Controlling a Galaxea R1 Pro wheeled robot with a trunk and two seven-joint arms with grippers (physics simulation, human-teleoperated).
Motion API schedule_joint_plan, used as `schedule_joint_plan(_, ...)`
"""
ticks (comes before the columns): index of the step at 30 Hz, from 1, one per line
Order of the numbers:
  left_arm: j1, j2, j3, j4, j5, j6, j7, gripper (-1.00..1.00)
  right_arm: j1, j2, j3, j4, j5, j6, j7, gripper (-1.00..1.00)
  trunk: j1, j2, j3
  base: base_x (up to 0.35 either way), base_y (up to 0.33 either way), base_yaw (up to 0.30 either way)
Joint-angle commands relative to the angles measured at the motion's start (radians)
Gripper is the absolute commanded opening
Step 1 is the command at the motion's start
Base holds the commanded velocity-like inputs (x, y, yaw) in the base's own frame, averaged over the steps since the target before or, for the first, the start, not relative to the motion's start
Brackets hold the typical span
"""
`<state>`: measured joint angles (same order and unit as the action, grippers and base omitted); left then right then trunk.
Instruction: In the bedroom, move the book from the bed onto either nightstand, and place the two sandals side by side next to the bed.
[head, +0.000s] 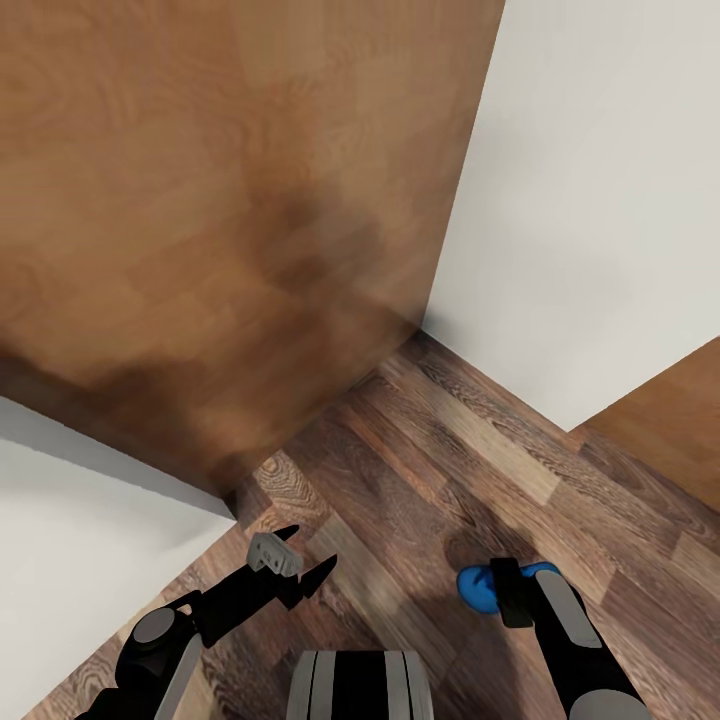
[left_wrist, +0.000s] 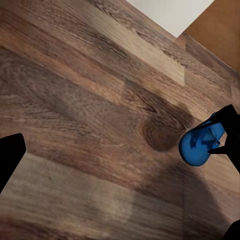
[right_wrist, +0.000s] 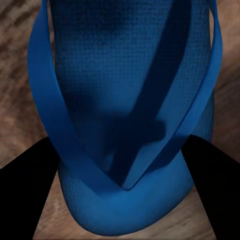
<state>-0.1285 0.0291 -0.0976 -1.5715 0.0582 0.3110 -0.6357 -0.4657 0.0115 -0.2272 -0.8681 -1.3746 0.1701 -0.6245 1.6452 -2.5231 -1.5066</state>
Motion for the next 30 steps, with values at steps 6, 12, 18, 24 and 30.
schedule_joint_plan(6, 0.000, 0.000, -0.002, -0.001, 0.006, 0.009, -0.001, 1.00, 0.000, 0.002, -0.004, -0.002, -0.001, 0.006, -0.004, -1.00, 0.000, 0.000, -0.001, -0.001, 0.000, 0.000)
schedule_joint_plan(12, 0.000, 0.000, -0.003, -0.001, 0.006, 0.011, -0.001, 1.00, 0.000, 0.002, -0.004, -0.001, -0.001, 0.006, -0.004, -1.00, 0.000, 0.000, -0.001, -0.135, 0.000, 0.000)
schedule_joint_plan(18, 0.000, 0.000, -0.004, -0.001, 0.006, 0.011, -0.001, 1.00, 0.000, 0.002, -0.004, -0.001, -0.001, 0.006, -0.004, -1.00, 0.000, 0.000, -0.001, -0.236, 0.000, 0.000)
schedule_joint_plan(24, 0.000, 0.000, -0.004, -0.001, 0.006, 0.010, -0.001, 1.00, 0.000, 0.002, -0.004, -0.002, -0.001, 0.006, -0.004, -1.00, 0.000, 0.000, -0.001, -0.201, 0.000, 0.000)
schedule_joint_plan(30, 0.000, 0.000, -0.004, -0.001, 0.006, 0.010, -0.001, 1.00, 0.000, 0.001, -0.004, -0.002, -0.001, 0.006, -0.005, -1.00, 0.000, 0.000, -0.001, -0.029, 0.000, 0.000)
